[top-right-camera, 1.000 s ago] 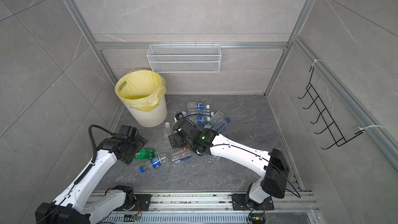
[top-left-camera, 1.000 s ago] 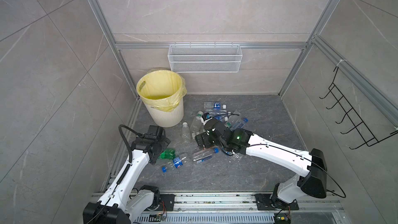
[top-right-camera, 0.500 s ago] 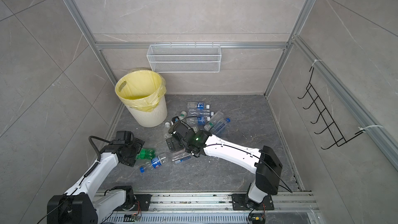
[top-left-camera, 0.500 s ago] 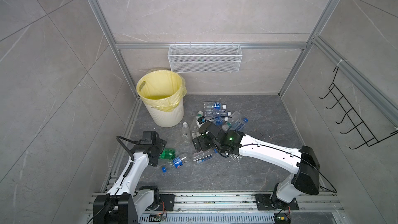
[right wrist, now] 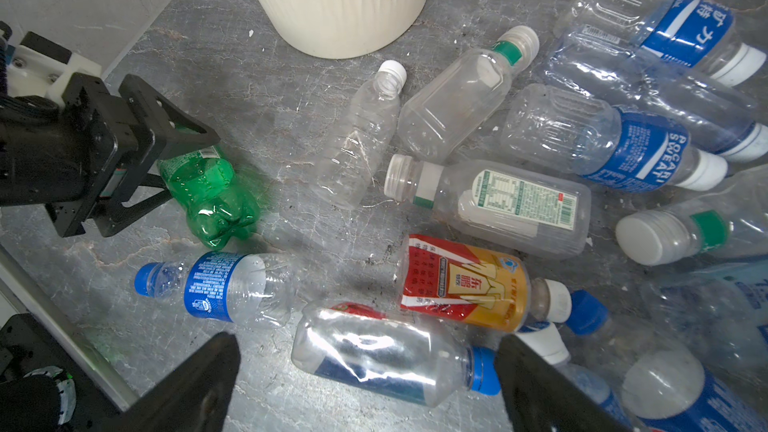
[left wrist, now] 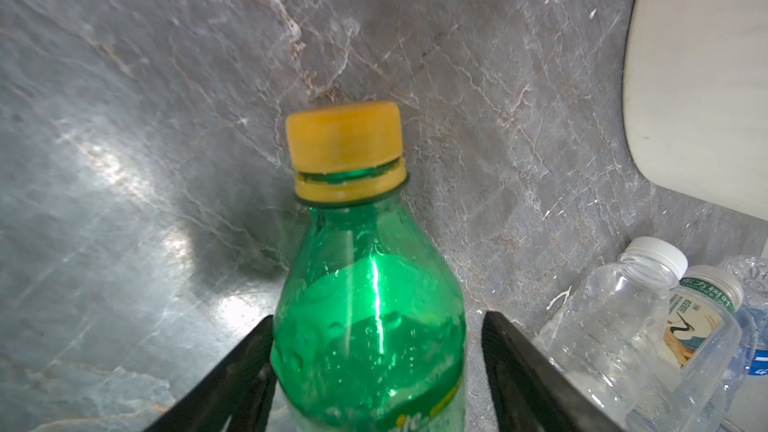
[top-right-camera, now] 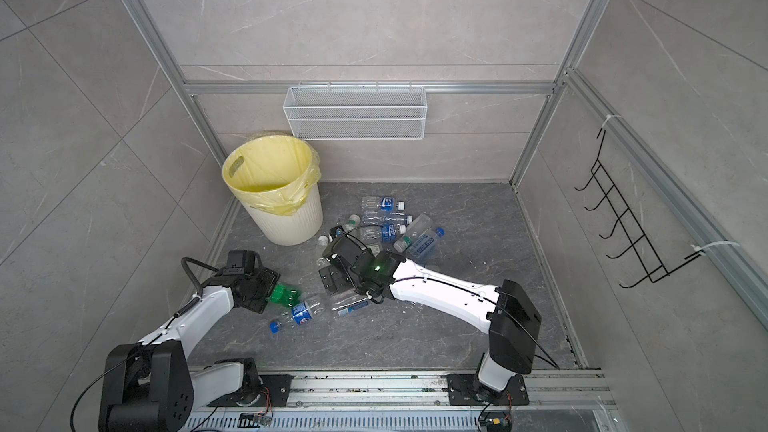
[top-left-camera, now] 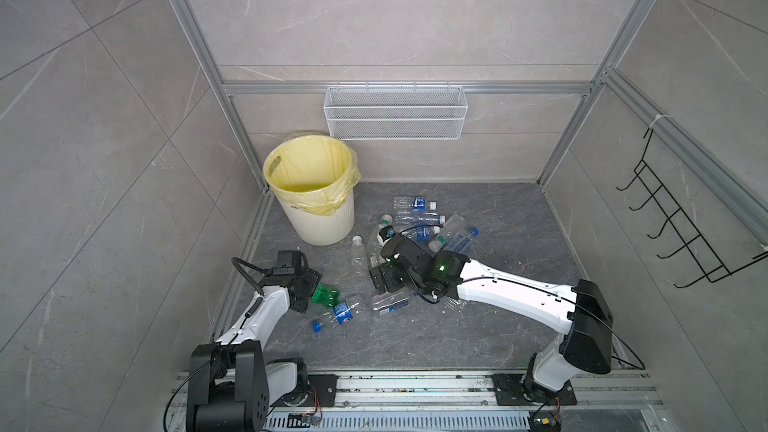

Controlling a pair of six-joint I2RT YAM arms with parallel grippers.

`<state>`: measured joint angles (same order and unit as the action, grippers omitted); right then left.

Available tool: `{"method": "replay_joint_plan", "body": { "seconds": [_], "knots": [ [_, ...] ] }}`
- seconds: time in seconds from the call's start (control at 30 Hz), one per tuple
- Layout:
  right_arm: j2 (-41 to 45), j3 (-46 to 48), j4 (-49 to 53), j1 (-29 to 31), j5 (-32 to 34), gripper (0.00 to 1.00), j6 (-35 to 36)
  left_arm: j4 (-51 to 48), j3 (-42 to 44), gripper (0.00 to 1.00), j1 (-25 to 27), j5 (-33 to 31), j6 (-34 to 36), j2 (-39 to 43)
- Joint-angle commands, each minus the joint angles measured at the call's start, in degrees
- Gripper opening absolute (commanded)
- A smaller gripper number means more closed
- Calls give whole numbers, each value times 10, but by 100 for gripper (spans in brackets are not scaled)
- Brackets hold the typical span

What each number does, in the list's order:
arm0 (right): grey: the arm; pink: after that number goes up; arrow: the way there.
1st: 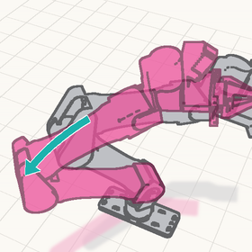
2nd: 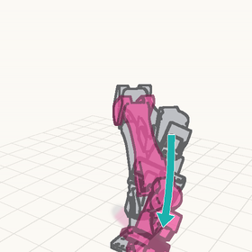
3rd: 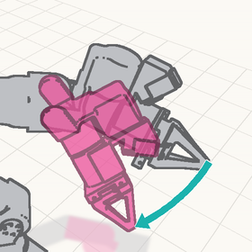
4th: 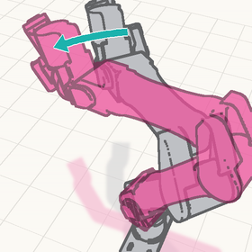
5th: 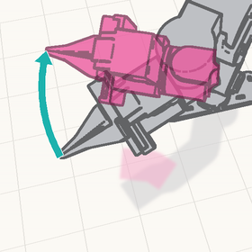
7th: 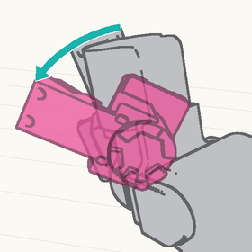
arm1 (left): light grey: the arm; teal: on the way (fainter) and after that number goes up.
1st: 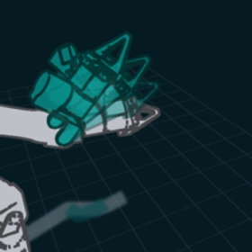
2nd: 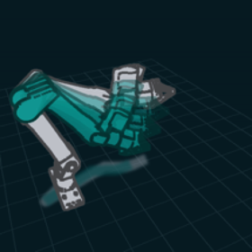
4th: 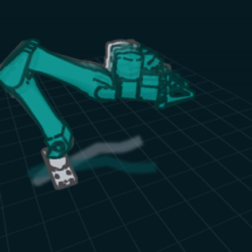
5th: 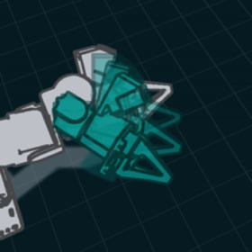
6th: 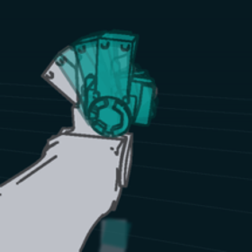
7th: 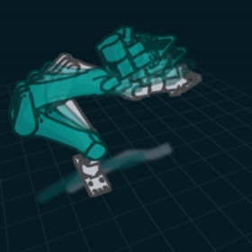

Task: Throw the plastic bottles in the bin
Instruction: 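Lower the left gripper onto the second green bottle and grasp it, then lift the second green bottle with the left gripper over the bin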

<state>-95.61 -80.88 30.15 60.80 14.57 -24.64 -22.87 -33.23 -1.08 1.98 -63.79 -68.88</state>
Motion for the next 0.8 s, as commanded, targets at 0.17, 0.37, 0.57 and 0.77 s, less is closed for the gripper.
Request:
{"method": "replay_joint_plan", "body": {
  "seconds": [0.17,0.37,0.57,0.77],
  "knots": [
    [-19,-22,-5,4,-8,100,-16,50,3,63,-3,29,41,-2],
    [-20,-31,-5,4,-9,100,-17,103,-2,58,-4,76,82,34],
    [-10,-45,2,3,-6,100,-16,57,-59,57,-4,84,143,90],
    [-2,-71,14,0,2,100,-8,18,-144,54,-3,77,202,159]
  ]
}}
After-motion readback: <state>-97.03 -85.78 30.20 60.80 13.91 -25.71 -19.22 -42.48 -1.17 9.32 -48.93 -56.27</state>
